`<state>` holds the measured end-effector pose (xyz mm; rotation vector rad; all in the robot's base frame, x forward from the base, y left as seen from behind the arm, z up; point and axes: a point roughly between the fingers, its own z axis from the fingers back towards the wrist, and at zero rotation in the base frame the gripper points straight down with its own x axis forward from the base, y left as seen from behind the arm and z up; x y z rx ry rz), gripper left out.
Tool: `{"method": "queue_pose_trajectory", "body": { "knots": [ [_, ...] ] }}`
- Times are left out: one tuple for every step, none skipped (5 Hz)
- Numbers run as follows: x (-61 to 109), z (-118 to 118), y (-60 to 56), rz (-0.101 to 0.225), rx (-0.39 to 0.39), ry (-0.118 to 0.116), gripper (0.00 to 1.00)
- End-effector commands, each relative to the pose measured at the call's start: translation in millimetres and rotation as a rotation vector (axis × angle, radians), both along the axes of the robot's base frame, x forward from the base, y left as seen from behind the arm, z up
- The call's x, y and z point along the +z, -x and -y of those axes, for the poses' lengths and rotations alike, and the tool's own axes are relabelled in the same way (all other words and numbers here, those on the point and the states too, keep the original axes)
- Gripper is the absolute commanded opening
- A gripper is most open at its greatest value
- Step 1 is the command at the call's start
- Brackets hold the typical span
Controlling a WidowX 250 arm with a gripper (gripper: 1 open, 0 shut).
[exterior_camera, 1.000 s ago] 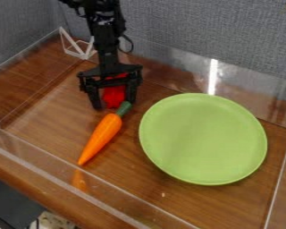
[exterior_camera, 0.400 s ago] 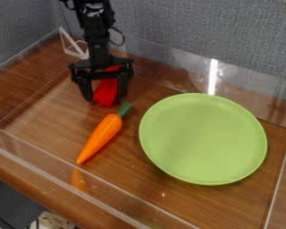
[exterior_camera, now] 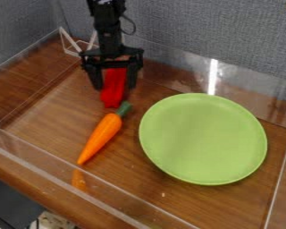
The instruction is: Put the red object on the right side
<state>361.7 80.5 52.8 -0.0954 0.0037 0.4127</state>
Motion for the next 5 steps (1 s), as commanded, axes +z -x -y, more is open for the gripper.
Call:
{"method": "queue_pose_trajectory", "body": {
  "knots": [
    [18.3, -8.1, -8.8, 0.059, 0.068, -0.024, 1.00],
    [11.8, -18.4, -7.1, 0.041, 0.145, -0.025, 1.00],
    [-3.3, -30.4, -11.0, 0.027, 0.260, -0.023, 1.00],
    [-7.5, -38.7, -15.4, 0.021, 0.351, -0.029, 1.00],
    [-11.1, -38.8, -15.3, 0.020, 0.398, -0.030, 1.00]
  ]
}}
